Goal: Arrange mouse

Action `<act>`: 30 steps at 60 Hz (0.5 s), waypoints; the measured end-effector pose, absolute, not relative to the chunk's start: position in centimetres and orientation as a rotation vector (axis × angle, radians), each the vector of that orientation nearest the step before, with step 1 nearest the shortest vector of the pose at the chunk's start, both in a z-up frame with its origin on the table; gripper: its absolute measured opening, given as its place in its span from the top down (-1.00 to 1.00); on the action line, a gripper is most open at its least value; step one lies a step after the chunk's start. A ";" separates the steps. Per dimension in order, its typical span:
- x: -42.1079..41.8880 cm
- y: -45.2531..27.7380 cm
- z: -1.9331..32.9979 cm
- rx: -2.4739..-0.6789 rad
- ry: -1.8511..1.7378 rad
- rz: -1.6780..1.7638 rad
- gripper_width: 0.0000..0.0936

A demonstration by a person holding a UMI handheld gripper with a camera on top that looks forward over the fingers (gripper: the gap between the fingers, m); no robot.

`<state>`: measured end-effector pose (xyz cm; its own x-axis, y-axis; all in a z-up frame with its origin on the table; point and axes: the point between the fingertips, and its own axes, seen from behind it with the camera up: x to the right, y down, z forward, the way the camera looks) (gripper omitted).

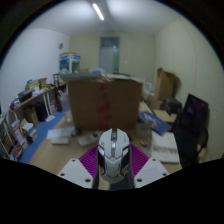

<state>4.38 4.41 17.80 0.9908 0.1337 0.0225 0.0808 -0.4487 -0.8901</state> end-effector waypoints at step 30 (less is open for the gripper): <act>13.3 -1.0 -2.1 -2.364 -0.097 0.091 -0.03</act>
<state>13.28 -0.97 -2.08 0.9946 0.0969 -0.0374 0.0430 -0.7123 -0.7006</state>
